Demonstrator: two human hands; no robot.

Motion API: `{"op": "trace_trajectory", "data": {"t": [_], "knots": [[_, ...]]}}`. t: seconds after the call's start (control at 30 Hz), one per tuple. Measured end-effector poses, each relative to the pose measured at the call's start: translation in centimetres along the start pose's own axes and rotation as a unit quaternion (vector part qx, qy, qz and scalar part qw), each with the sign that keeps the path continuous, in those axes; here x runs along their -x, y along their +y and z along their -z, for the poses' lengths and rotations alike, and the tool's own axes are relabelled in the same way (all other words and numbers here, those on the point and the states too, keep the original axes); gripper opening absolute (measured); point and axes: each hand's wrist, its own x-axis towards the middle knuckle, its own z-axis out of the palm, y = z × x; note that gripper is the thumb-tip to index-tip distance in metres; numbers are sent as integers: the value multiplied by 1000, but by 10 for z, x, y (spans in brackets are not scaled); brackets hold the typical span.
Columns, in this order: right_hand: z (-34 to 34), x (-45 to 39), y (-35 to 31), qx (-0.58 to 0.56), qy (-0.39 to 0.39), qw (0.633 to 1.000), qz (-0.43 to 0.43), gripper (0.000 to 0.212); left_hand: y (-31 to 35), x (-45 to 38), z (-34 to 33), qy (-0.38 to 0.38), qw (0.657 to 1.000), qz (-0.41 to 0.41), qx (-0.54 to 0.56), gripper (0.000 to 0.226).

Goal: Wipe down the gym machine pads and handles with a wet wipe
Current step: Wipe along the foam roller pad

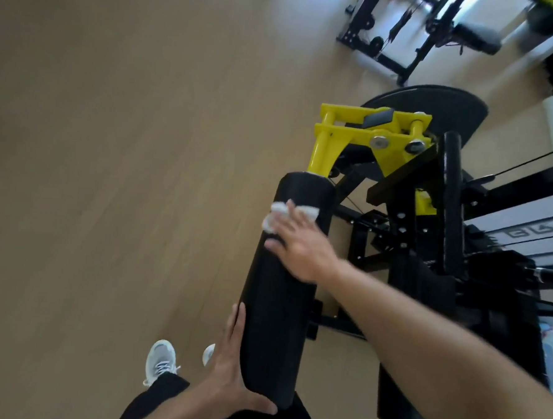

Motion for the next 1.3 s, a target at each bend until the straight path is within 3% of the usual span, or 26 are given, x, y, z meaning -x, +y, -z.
{"op": "trace_trajectory", "data": {"t": [0.1, 0.3, 0.4, 0.43, 0.5, 0.63, 0.73, 0.9, 1.0, 1.1, 1.2, 1.27, 1.3], "knots": [[-37, 69, -32, -31, 27, 997, 60, 53, -1, -5, -6, 10, 1000, -15, -6, 169], [-92, 140, -64, -145, 151, 978, 6, 35, -8, -4, 4, -36, 999, -20, 9, 164], [-86, 136, -74, -233, 157, 958, -58, 31, -5, 0, 19, -9, 999, -22, 32, 147], [-75, 136, -80, -286, 141, 943, -91, 30, -2, 3, 24, 22, 999, -28, 40, 136], [-47, 136, -93, -452, 106, 873, -150, 27, 11, 6, 36, 65, 994, -35, 79, 119], [-4, 141, -109, -669, 111, 714, -175, 19, 48, 14, 58, 43, 966, -37, 253, 67], [2, 147, -114, -711, 113, 661, -212, 36, 75, 25, 64, 53, 943, -26, 327, 31], [-4, 155, -121, -756, 147, 551, -321, 26, 79, 35, 62, 87, 937, -19, 339, 22], [-5, 157, -123, -769, 156, 510, -352, 28, 75, 38, 60, 100, 933, -13, 346, 22], [-5, 158, -126, -816, 98, 453, -345, 39, 73, 43, 59, 103, 931, -5, 349, 23], [-4, 159, -120, -836, 64, 460, -290, 46, 73, 46, 59, 108, 930, 1, 352, 22], [-5, 157, -114, -835, 99, 457, -291, 48, 73, 46, 60, 114, 925, 2, 362, 22], [-6, 156, -113, -817, 136, 472, -301, 46, 74, 46, 60, 117, 922, 6, 369, 22]]}}
